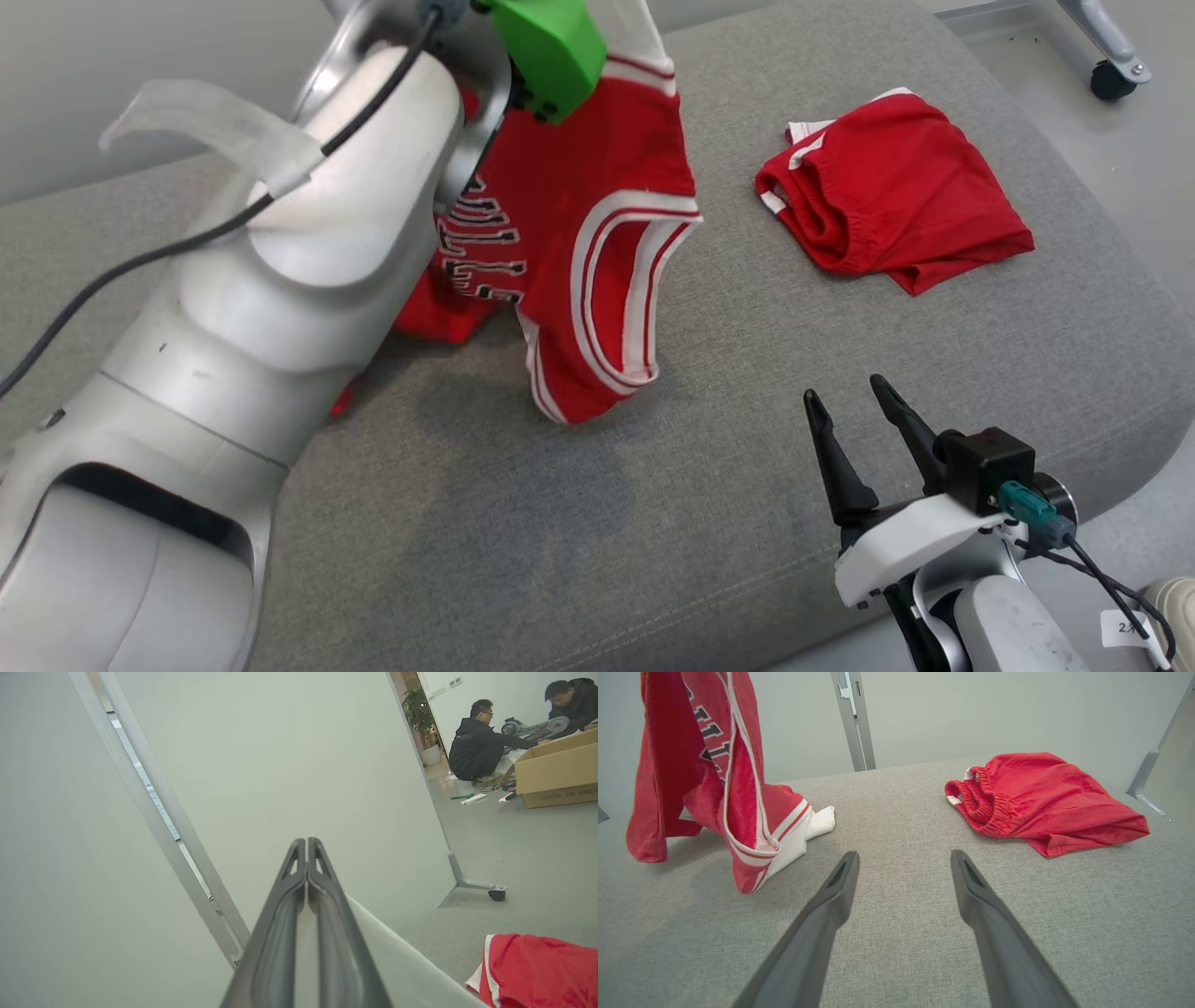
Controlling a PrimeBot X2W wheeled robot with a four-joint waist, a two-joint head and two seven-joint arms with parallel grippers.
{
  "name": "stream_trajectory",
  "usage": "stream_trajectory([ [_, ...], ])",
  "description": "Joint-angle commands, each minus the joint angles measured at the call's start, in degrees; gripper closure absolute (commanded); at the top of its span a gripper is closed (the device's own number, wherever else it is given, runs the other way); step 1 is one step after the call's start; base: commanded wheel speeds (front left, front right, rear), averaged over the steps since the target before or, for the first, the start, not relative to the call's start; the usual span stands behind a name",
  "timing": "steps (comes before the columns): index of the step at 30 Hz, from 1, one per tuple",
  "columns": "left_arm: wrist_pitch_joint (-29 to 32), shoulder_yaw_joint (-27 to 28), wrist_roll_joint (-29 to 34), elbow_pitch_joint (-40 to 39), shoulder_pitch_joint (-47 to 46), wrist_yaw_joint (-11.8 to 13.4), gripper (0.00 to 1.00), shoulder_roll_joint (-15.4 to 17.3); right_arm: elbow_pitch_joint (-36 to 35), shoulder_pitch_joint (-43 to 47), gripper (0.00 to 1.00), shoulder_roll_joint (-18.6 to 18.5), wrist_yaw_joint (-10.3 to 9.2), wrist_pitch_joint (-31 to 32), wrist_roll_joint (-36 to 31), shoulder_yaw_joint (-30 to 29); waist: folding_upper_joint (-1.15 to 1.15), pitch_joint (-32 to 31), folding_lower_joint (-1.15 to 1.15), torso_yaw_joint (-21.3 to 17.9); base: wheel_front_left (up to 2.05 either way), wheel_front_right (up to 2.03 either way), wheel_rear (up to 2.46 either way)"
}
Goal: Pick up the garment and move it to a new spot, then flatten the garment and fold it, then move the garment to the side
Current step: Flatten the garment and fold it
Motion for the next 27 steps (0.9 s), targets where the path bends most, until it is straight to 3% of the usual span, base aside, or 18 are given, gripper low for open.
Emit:
stream_trajectory([
  [1, -1.5, 1.2, -0.8, -0.7, -2.3, 1.0, 1.00, -0.4, 0.1, 0.7, 0.00, 0.0, -0.09, 0.1, -0.3, 0.1, 0.00, -0.3, 0.00, -0.2, 0.00, 0.00, 0.00],
  [14, -6.7, 6.7, -3.5, -5.0, -6.6, 3.1, 1.00, -1.1, 0.1, 1.1, 0.00, 0.0, -0.09, 0.5, -0.4, 0.8, 0.00, -1.5, 0.00, 0.5, 0.00, 0.00, 0.00],
  [20, -6.1, 7.6, -4.5, -1.6, 0.7, 4.9, 1.00, 3.2, -0.6, 1.2, 0.00, 0.0, -0.09, 0.7, -0.7, 0.3, 0.00, -1.1, 0.00, 2.3, 0.00, 0.00, 0.00],
  [27, -5.6, 8.1, -7.6, 5.0, 14.6, 5.1, 1.00, 8.6, -1.8, 1.3, 0.00, 0.0, -0.09, 1.6, -1.6, -0.5, 0.00, -0.6, 0.00, 4.6, 0.00, 0.00, 0.00],
])
